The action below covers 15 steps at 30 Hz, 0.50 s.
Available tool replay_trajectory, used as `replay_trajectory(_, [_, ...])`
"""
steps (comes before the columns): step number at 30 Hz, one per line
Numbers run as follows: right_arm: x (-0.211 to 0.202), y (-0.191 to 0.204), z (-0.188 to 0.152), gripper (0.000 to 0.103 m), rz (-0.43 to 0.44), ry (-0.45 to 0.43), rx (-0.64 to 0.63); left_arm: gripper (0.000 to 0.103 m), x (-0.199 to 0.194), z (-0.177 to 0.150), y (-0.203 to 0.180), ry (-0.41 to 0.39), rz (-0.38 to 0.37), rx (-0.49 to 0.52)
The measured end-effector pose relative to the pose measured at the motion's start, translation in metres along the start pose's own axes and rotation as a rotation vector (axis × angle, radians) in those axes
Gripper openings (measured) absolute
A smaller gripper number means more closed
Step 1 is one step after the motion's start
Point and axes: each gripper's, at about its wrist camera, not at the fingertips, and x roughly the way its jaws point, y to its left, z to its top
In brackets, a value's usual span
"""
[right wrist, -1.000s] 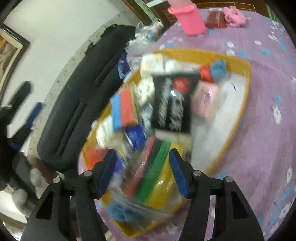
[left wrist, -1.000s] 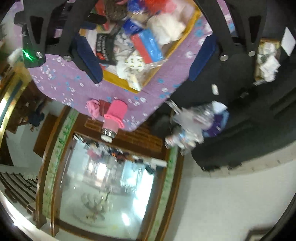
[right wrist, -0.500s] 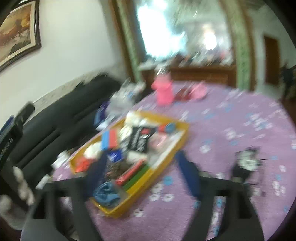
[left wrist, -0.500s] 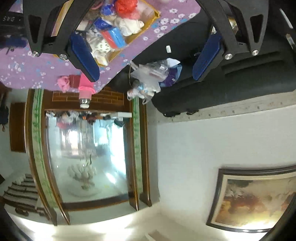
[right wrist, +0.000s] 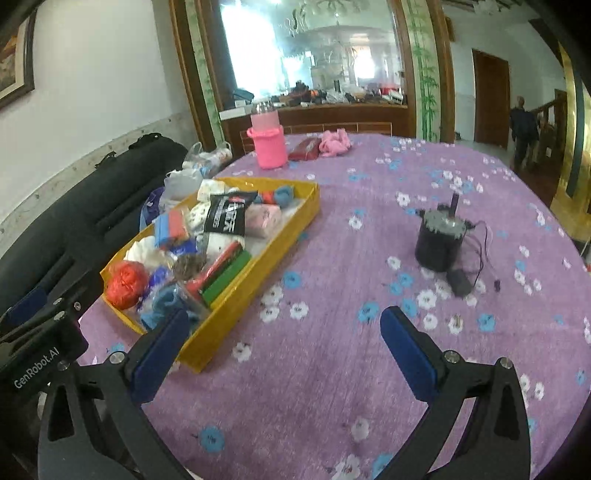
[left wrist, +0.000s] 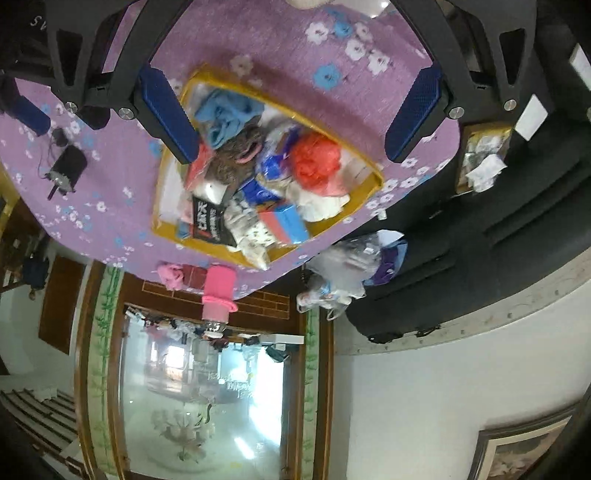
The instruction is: Organize soft objects
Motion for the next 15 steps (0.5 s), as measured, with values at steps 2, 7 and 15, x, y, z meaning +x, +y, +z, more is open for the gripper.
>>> replay_trajectory(2, [0.000, 0.000, -0.002, 0.103, -0.019, 0.000, -0.007, 0.103, -0.005, -0.001, -0.001, 0.009, 0.016, 0.005])
replay_trajectory(7, [0.000, 0.001, -0.003, 0.103, -0.038, -0.002, -0.006, 0.103, -0.013, 0.013, 0.005, 0.017, 0.036, 0.010])
replay_trajectory(15, [0.009, 0.001, -0.006, 0.103, -0.054, 0.031, -0.018, 0.103, 0.012, 0.019, 0.006, 0.054, 0.024, 0.012])
